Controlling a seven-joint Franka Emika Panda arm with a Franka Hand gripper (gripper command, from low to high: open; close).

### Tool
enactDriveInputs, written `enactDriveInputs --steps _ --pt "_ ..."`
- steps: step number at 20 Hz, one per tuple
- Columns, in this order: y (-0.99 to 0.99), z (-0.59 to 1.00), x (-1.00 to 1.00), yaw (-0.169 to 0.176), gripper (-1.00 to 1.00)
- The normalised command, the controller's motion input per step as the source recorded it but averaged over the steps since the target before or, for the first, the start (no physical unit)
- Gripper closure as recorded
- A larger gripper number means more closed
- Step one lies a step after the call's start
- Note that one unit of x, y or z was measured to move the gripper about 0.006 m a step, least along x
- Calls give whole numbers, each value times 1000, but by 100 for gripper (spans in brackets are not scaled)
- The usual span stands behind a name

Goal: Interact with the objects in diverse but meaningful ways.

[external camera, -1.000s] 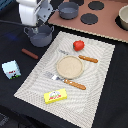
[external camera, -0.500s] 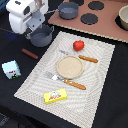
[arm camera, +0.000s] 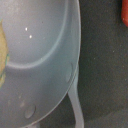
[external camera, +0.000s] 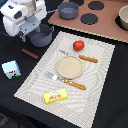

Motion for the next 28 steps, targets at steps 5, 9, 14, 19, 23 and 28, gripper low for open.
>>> enactDriveInputs --steps 5,9,14,19,23,28 --pt "0 -284 -75 -34 -100" --pt "6 -228 -149 -17 -100" --pt "23 -173 -77 -15 100" --pt "7 -177 -55 -12 100" --pt "4 -208 -50 -7 100" --pt "15 -214 -48 -1 100"
